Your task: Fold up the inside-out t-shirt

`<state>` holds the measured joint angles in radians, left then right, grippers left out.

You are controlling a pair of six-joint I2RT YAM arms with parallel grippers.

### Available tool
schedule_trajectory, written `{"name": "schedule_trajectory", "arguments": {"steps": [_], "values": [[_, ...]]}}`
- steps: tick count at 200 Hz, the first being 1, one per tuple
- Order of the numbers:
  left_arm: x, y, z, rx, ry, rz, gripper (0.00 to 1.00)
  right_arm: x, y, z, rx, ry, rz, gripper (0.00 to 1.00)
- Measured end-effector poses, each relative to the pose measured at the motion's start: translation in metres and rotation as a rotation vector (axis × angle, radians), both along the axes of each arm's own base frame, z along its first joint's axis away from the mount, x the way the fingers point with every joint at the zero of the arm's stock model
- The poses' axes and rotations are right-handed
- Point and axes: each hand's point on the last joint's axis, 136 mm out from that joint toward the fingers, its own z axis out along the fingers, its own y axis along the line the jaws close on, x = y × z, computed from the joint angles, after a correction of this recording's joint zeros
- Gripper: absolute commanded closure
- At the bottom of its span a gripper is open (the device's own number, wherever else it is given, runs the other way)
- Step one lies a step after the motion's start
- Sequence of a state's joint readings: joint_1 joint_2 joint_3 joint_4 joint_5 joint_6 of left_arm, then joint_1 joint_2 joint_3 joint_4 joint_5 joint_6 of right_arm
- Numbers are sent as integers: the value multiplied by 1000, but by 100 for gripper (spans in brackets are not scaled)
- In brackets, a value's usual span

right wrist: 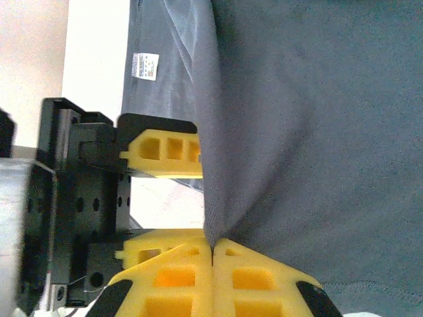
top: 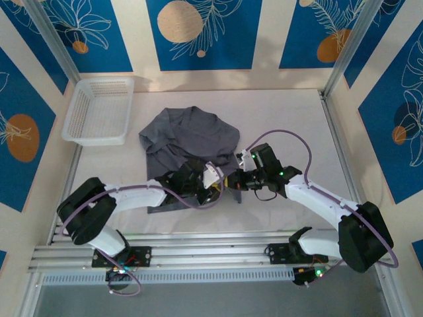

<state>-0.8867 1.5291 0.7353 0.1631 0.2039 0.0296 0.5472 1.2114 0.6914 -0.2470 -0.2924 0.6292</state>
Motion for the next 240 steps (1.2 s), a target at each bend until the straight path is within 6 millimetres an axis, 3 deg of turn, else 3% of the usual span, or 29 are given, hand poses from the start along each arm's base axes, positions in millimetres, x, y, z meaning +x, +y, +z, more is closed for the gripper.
{"name": "schedule_trajectory", "arguments": {"steps": [30, 51, 60, 91, 117, 153, 189, 240], "values": [[3, 1, 4, -4, -15, 13, 76, 0, 0, 0, 0, 0, 0, 100], [3, 1, 4, -4, -15, 16, 59, 0, 0, 0, -1, 1, 0, 100], [3, 1, 4, -6, -8, 21, 57, 0, -1, 0, -1, 2, -2, 100], [0, 2, 4, -13, 3, 19, 71, 0, -1, -1, -4, 7, -3, 100], [-2, 3, 6, -17, 4, 17, 72, 0, -2, -1, -5, 8, -5, 100], [1, 7, 9, -25, -3, 28, 71, -3, -4, -4, -15, 24, -5, 100], [3, 11, 13, -36, -8, 39, 61, -4, -4, -5, -19, 29, -5, 100], [4, 14, 9, -37, -4, 43, 60, -4, -5, -6, -21, 33, -5, 100]]}}
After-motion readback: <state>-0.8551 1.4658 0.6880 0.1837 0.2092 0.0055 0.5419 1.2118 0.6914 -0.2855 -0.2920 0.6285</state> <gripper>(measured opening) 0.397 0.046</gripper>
